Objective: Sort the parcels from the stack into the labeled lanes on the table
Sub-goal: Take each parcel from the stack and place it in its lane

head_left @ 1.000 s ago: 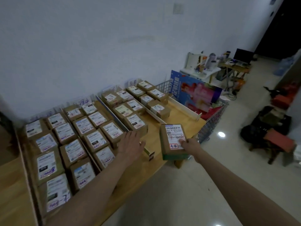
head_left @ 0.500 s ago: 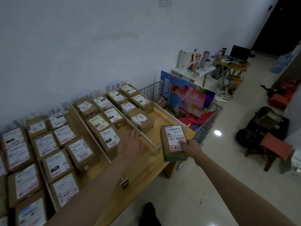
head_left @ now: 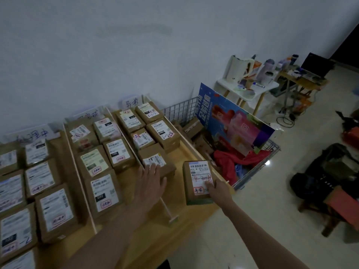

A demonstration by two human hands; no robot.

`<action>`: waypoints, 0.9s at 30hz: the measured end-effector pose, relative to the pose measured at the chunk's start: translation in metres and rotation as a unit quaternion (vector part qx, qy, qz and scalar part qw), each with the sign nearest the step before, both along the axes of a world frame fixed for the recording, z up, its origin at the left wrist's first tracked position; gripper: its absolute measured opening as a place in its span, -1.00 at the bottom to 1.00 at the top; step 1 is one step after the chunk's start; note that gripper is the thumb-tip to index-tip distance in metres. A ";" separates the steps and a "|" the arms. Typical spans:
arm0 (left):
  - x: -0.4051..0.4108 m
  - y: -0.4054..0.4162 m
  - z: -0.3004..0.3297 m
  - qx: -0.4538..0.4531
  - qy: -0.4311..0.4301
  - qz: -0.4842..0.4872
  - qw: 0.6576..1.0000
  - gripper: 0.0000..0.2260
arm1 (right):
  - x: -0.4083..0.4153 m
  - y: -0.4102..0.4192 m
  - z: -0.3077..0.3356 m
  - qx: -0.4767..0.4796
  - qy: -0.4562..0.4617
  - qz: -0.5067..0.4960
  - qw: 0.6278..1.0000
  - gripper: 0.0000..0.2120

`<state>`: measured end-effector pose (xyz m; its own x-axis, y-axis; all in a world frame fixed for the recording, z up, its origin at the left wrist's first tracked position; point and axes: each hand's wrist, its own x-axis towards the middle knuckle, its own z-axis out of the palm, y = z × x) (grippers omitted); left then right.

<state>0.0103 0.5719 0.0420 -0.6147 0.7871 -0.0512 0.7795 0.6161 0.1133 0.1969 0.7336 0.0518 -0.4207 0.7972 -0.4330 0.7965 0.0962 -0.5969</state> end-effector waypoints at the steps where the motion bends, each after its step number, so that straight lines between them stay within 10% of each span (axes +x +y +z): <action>1: -0.001 0.005 -0.003 -0.004 0.002 0.005 1.000 -0.51 | -0.005 0.008 -0.004 -0.004 0.002 0.007 1.000 -0.67; 12: -0.021 0.052 -0.036 -0.039 -0.030 0.127 0.991 -0.49 | -0.087 0.112 -0.054 -0.031 -0.025 0.115 0.993 -0.69; 17: -0.023 0.069 -0.046 -0.050 -0.020 0.177 0.983 -0.40 | -0.128 0.153 -0.129 -0.036 -0.011 0.168 0.985 -0.36; 27: -0.016 0.091 -0.060 -0.118 -0.046 0.249 0.960 -0.45 | -0.165 0.149 -0.099 -0.023 -0.060 0.235 0.970 -0.61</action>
